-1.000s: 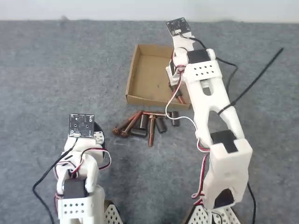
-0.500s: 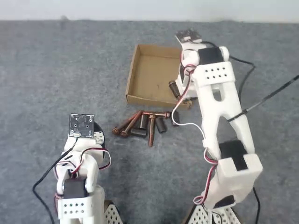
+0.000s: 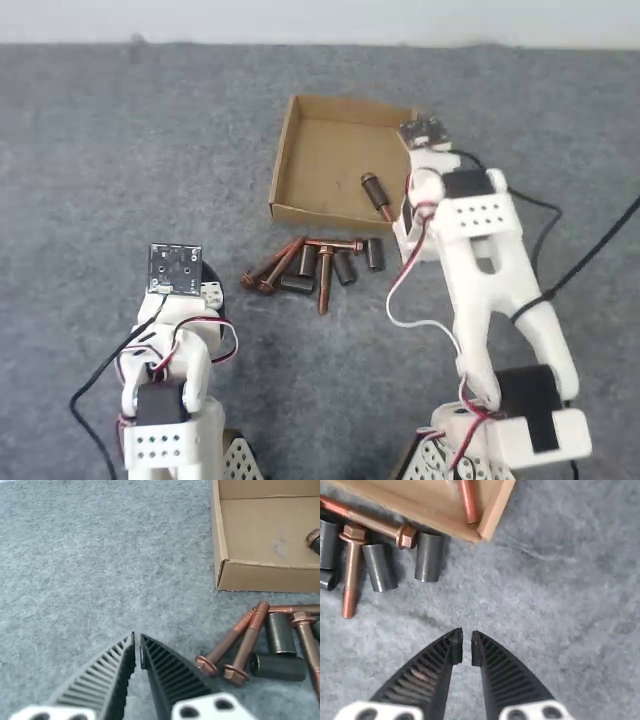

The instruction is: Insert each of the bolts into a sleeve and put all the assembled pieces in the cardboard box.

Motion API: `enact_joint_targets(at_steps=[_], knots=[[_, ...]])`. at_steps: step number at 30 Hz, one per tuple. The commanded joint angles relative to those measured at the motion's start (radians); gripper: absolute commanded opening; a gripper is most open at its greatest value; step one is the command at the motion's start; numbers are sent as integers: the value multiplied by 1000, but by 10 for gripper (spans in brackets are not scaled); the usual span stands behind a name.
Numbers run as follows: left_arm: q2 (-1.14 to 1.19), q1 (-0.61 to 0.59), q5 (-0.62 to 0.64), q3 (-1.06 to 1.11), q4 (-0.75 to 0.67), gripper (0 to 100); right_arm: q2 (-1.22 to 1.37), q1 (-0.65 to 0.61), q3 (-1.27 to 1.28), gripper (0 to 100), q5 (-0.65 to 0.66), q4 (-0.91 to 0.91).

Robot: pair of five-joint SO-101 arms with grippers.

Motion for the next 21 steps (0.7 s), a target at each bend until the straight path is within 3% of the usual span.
enact_joint_targets(at_steps=[1, 21], knots=[[11, -3, -8, -12, -2, 12, -76, -25, 66, 6, -3, -90], [12, -3, -3, -12, -34, 12, -18, -179, 106, 20, -14, -277]])
